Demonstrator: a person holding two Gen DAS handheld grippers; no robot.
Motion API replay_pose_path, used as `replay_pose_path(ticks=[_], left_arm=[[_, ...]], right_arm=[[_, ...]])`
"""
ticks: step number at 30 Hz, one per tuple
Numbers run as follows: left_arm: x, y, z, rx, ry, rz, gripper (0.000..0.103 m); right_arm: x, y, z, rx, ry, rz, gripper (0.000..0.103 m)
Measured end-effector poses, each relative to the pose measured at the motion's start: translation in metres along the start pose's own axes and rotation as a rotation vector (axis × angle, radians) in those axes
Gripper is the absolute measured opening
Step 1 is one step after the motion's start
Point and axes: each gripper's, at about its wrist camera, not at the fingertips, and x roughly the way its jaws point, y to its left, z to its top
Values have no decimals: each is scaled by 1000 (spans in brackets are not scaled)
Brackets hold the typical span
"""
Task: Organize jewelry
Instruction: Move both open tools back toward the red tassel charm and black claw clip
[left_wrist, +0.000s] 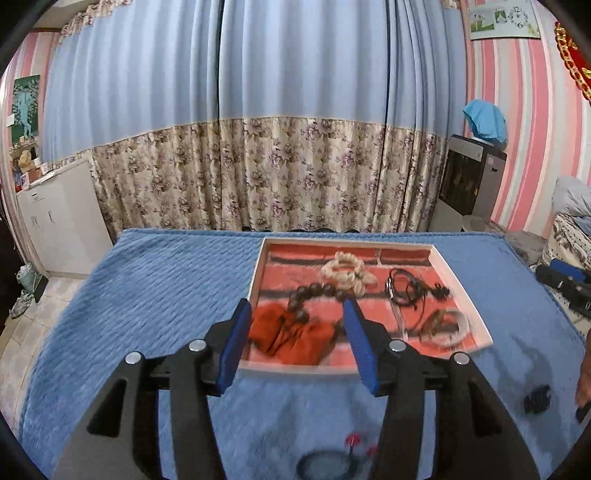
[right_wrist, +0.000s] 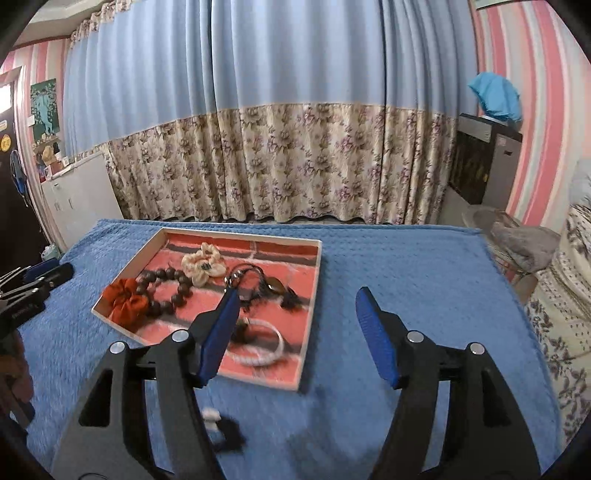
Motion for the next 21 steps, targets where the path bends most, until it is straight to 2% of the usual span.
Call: replay_pose_path(ticks=[5, 12, 16, 21], left_arm=[[-40, 4, -42, -6, -6, 39, 54], [-73, -14, -100, -14, 13, 36, 54], [-78, -32, -123, -31, 36, 13, 55], [-68, -60, -151, -39, 110, -26, 56]], right_arm=[[-43, -22, -40, 4, -16, -50, 66], [-71, -44, -103, 50, 11, -85, 69], [-76, -50, -139, 78, 47, -77, 75], [-74, -47, -159, 83, 79, -89, 80]])
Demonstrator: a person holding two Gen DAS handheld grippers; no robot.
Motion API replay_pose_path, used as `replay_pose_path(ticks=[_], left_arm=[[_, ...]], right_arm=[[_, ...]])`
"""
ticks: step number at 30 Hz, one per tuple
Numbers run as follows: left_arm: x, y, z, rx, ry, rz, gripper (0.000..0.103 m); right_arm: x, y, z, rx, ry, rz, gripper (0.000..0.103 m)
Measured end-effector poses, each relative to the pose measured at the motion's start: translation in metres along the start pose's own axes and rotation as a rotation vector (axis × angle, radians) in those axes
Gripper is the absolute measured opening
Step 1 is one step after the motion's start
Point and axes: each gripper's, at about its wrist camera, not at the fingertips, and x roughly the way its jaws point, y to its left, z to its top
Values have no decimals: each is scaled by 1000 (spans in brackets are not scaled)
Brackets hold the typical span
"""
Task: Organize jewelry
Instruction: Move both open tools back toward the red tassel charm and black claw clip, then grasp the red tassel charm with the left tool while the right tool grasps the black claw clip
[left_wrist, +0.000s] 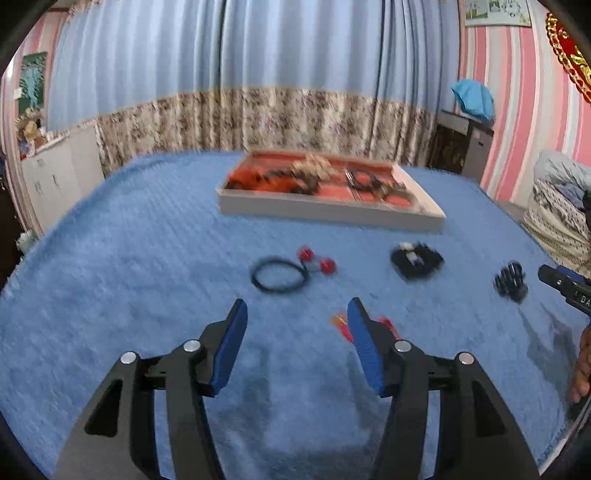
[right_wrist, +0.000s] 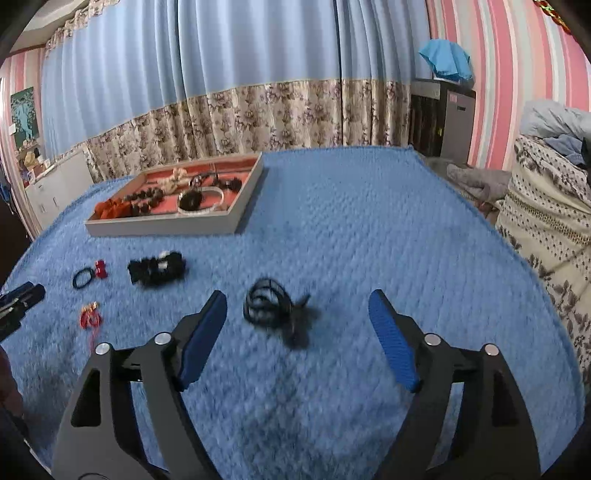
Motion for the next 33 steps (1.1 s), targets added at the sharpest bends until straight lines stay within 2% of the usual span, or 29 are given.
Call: replay_pose_path(ticks=[10, 15, 24, 25, 26, 28, 29, 30, 31, 33], left_arm=[[20, -45, -6, 62, 59, -22, 56], [35, -53, -2, 60, 89, -18, 56], [62, -52, -2, 39, 191, -39, 55], [62, -52, -2, 37, 193, -41, 53], [62, -52, -2, 37, 190, -37, 51], [62, -51, -1, 34, 188, -42, 41], [62, -49, -1, 29, 185, -46, 36], [63, -48, -1, 23, 187, -56, 26], [63, -47, -1, 21, 188, -60, 24], [62, -48, -1, 27, 185, -72, 12]], right_arm=[[15, 9, 1, -13, 13, 6, 82], [30, 10, 5, -15, 48, 18, 82], [57, 13, 7, -6, 111, 13, 82], [62, 13, 6, -12, 132, 5, 82], [65, 14, 5, -15, 147, -8, 77], [70, 14, 5, -15, 172, -6, 62], [72, 14, 5, -16, 178, 4, 58], [73, 15, 5, -22, 185, 10, 55], [74, 16, 4, -28, 187, 14, 47], [74, 18, 4, -39, 184, 9, 45]])
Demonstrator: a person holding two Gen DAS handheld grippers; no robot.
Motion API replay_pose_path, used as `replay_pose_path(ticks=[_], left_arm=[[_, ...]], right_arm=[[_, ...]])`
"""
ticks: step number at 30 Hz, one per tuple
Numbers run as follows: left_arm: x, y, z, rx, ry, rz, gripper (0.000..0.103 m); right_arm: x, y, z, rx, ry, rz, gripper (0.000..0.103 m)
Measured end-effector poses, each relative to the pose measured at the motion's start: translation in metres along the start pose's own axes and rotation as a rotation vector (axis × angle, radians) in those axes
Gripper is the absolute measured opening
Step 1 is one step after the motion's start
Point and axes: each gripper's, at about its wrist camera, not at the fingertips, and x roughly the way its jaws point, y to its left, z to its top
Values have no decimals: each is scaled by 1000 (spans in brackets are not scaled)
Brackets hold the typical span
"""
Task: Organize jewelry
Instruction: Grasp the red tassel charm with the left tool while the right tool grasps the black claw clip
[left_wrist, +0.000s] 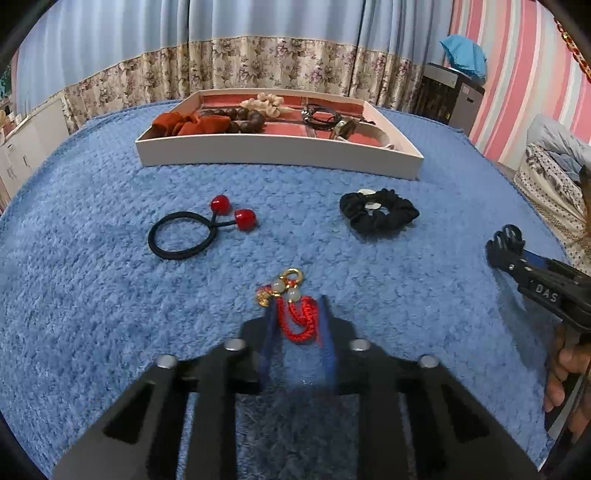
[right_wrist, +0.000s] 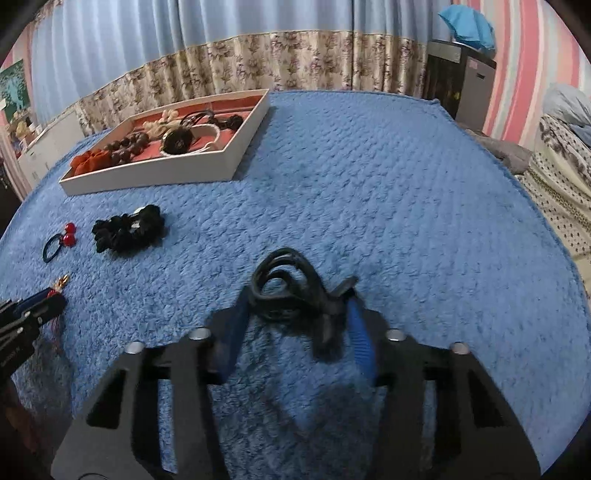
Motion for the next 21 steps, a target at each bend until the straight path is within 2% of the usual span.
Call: replay_pose_path(ticks=[4, 21], left_arm=[[0, -3, -1, 13, -3, -16, 8], [-17, 1, -6, 15, -54, -37, 7]], right_arm=[[-3, -4, 0, 15, -11, 11, 44], [-27, 0, -4, 19, -66, 32, 44]])
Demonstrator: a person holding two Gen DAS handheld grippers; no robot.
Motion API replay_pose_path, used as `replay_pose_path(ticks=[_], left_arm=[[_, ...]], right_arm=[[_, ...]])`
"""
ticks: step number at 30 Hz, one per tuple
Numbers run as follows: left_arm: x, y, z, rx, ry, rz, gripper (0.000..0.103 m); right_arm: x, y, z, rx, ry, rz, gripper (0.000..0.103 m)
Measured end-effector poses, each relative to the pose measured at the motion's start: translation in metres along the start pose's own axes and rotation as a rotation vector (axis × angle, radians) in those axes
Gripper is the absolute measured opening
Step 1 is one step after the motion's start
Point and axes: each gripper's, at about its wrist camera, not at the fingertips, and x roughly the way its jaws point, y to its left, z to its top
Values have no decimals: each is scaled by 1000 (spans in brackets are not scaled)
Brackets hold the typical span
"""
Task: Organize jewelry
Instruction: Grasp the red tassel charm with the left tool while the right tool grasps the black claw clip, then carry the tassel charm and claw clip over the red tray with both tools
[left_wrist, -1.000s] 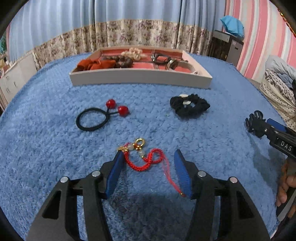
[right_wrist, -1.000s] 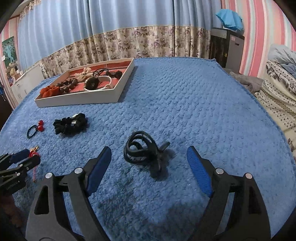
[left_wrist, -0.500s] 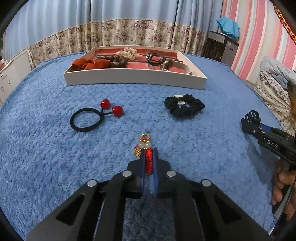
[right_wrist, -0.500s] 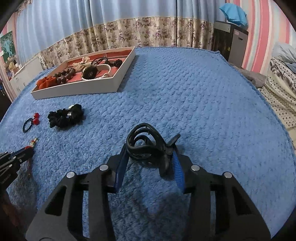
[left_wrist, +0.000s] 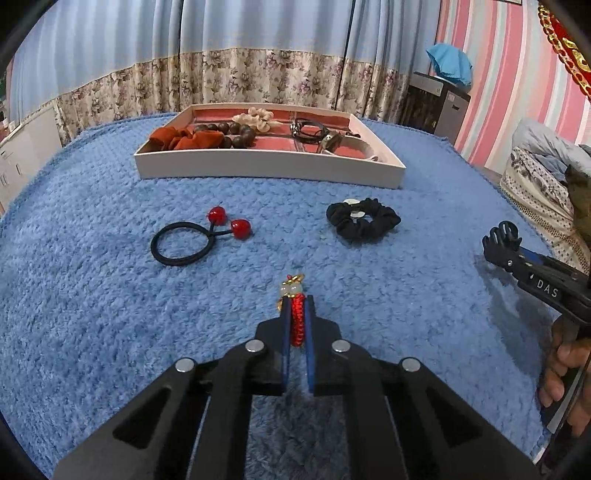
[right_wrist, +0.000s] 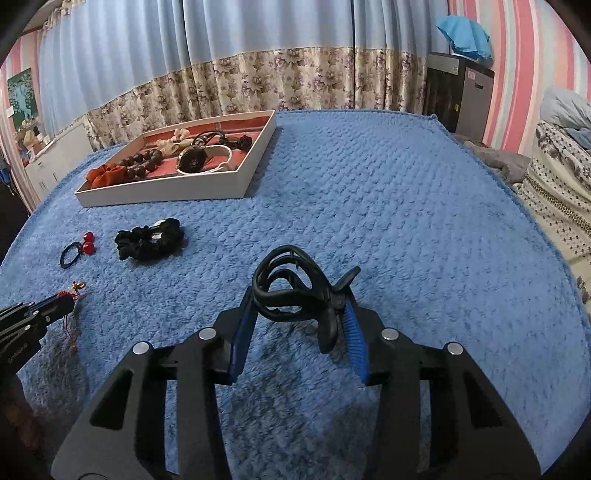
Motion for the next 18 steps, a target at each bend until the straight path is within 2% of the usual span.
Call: replay_pose_path(ticks=[18], left_arm=[[-29, 10, 17, -7, -77, 24, 7]], right_arm=[[-28, 21, 12, -23, -61, 27, 44]])
